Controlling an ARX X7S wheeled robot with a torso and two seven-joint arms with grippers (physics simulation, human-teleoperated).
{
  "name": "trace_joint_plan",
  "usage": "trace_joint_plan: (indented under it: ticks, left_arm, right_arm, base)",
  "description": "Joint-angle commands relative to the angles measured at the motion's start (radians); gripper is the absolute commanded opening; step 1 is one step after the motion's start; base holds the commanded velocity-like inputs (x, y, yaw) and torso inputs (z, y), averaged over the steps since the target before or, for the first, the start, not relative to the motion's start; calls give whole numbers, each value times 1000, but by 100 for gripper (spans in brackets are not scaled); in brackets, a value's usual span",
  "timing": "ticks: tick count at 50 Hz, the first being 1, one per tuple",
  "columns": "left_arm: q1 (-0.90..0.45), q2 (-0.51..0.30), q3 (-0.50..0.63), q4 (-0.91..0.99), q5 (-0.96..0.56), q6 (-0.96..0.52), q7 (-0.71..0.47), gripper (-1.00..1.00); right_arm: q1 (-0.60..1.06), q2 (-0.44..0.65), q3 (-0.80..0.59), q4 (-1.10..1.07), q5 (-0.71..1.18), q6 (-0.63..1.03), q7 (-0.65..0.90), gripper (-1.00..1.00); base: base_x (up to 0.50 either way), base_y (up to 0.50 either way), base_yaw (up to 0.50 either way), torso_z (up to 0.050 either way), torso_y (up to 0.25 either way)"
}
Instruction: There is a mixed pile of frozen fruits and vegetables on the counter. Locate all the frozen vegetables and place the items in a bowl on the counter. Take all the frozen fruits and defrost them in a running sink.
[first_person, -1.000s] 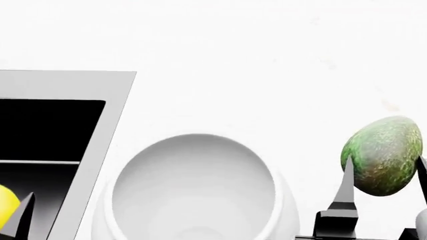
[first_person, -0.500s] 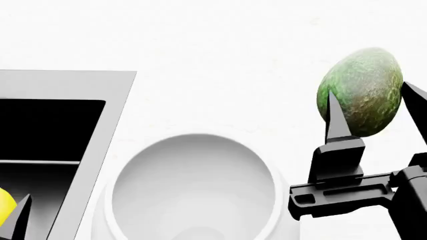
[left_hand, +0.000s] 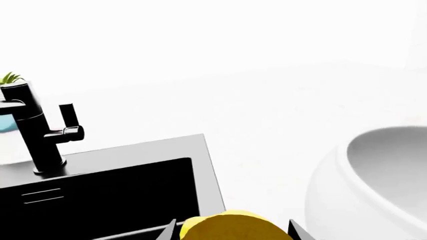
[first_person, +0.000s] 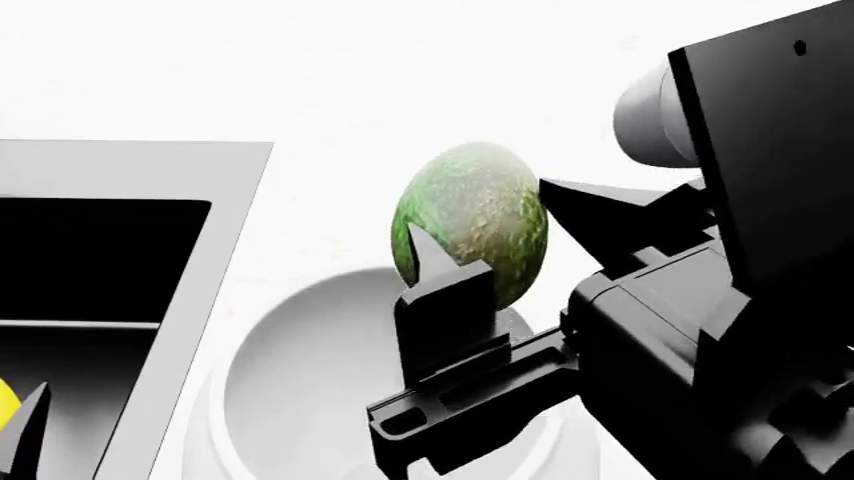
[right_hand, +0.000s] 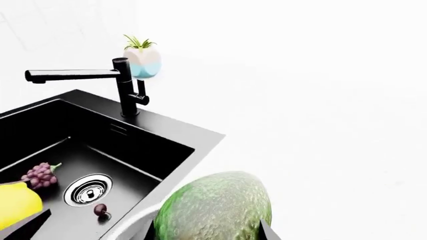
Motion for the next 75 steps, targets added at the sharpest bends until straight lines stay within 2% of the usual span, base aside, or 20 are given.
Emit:
trace_joint_plan:
  ticks: [1,14,18,23,27,28,29,32,38,46,53,55,57,58,60,61,66,69,75]
  left_arm:
    - [50,-11,-33,-10,-15,68,-180,-100]
    - [0,-6,-18,-20,-39,49,-190,-100]
    - [104,-34,-80,-2,-20,98,-175,-100]
    - [155,-47,-114,2,-13,120,-168,-100]
    - [157,-49,-117,2,-13,122,-168,-100]
    - [122,-44,-99,-3,-23,107,-174,-100]
    - [75,-36,-74,-6,-38,86,-185,-100]
    - [135,-41,-101,4,-14,108,-172,-100]
    - [56,-18,-51,-6,-25,71,-184,-100]
    - [70,-24,-61,-3,-25,78,-183,-100]
    - [9,-13,-27,10,-52,49,-193,-100]
    - [-56,-6,-1,19,-81,21,-206,-100]
    - [-195,7,39,17,-146,-32,-229,-100]
    - [-169,-23,10,32,-162,-11,-225,-100]
    - [-300,-41,24,32,-266,-33,-210,-100]
    - [-441,-11,82,14,-327,-101,-211,-100]
    - [-824,138,245,-76,-467,-288,-253,-100]
    - [-970,179,280,-129,-542,-337,-264,-100]
    - [-1086,271,322,-169,-615,-351,-263,-100]
  right_arm:
    - [88,-48,-113,8,111,11,48,-100]
    - [16,-83,-169,-21,97,-1,60,-100]
    - [-12,-89,-169,-31,79,-11,53,-100]
    - [-41,-97,-175,-31,35,-2,42,-100]
    - [-41,-96,-177,-19,35,-3,39,-100]
    - [-36,-94,-176,-20,44,-9,45,-100]
    - [-33,-94,-176,-20,47,-10,46,100]
    - [-22,-95,-176,-21,55,-13,50,100]
    - [0,-90,-168,-21,66,-20,57,100]
    - [92,-74,-132,17,88,-18,60,100]
    - [142,-32,-89,41,78,-16,57,100]
    - [154,-25,-87,51,73,-6,53,100]
    - [178,-20,-89,73,73,12,51,100]
    - [179,-18,-89,74,72,14,50,100]
    - [184,-1,-78,84,70,17,44,100]
    - [193,13,-71,87,75,17,47,100]
    - [202,53,-52,106,59,32,40,100]
    - [188,71,-46,107,44,36,33,100]
    - [179,78,-43,120,13,43,23,100]
  base:
    - [0,0,0,0,0]
    - [0,0,0,0,0]
    - [0,0,0,0,0]
    - [0,0,-1,0,0]
    - [0,0,0,0,0]
    - [0,0,0,0,0]
    - [0,0,0,0,0]
    - [0,0,0,0,0]
    - [0,0,0,0,0]
    - [0,0,0,0,0]
    - [0,0,0,0,0]
    - [0,0,-1,0,0]
    - [0,0,0,0,0]
    - [0,0,0,0,0]
    - [0,0,0,0,0]
    - [0,0,0,0,0]
    - [0,0,-1,0,0]
    - [0,0,0,0,0]
    - [0,0,0,0,0]
